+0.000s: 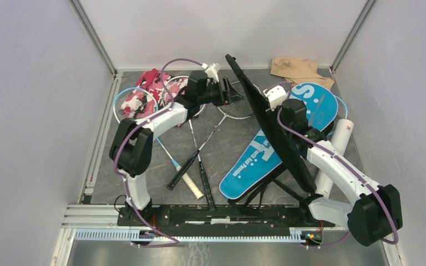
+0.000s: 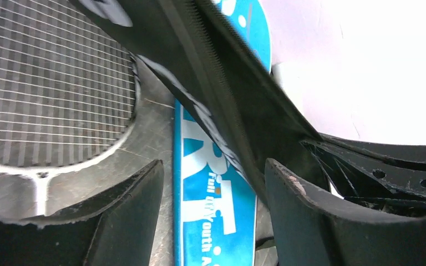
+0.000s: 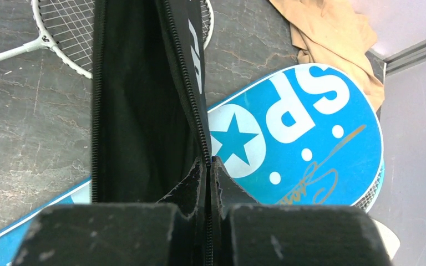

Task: Pack up the badminton gear
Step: Open the racket bag at the center of the board.

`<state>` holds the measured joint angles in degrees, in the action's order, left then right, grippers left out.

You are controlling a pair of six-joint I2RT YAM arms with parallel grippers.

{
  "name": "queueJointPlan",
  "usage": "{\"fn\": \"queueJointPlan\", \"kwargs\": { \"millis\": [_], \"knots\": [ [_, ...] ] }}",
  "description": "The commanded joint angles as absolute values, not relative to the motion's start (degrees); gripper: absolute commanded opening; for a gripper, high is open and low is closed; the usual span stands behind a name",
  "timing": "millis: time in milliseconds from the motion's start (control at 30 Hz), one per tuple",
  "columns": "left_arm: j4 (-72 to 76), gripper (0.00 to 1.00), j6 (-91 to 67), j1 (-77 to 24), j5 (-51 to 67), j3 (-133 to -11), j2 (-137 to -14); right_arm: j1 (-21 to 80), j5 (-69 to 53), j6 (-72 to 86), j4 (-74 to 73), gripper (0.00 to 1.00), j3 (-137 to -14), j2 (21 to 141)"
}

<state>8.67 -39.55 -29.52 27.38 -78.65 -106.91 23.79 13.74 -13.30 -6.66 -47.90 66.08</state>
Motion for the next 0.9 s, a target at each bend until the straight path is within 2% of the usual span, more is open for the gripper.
{"fn": "queueJointPlan", "kwargs": {
  "millis": [0, 67, 133, 433, 467, 533, 667, 700, 767, 867],
  "knots": [
    [7.84, 0.77, -41.28, -33.08, 25.91, -82.45, -109.8, 23.89, 12.51, -11.4, -2.61, 0.0, -48.09, 66.25],
    [7.84, 0.83, -42.25, -33.8, 24.46, -83.05, -110.79, 23.88, 11.81, -10.78, -2.57, 0.0, -47.99, 66.53],
    [6.53, 0.85, -42.24, -34.47, 22.04, -84.33, -111.88, 23.81, 11.2, -10.21, -2.73, 0.0, -47.99, 66.82],
    [4.13, 0.8, -42.31, -35.57, 17.39, -88.72, -116.48, 23.76, 9.0, -8.64, -3.47, 0.0, -48.87, 66.53],
    [4.5, 0.77, -42.32, -35.72, 17.86, -89.47, -117.24, 23.79, 8.67, -8.46, -3.5, 0.0, -48.95, 66.69],
    [5.18, 0.64, -42.88, -35.78, 20.06, -90.92, -118.59, 23.74, 8.69, -8.68, -3.5, 0.0, -49.19, 66.96],
    [6.83, 0.29, -42.37, -35.77, 23.61, -91.62, -118.48, 23.69, 10.18, -10.68, -3.58, 0.0, -49.85, 67.61],
    [7.04, 0.17, -41.88, -35.77, 24.49, -91.54, -118.04, 23.73, 10.15, -11.33, -3.94, 0.0, -50.34, 68.0],
    [7.37, 0.03, -40.92, -35.77, 25.96, -91.49, -117.14, 23.7, 9.9, -12.3, -4.75, 0.0, -51.67, 69.2],
    [7.15, 0.02, -39.97, -35.77, 27.08, -91.58, -115.73, 23.71, 8.92, -13.56, -6.04, 0.05, -53.43, 71.13]
  ]
}}
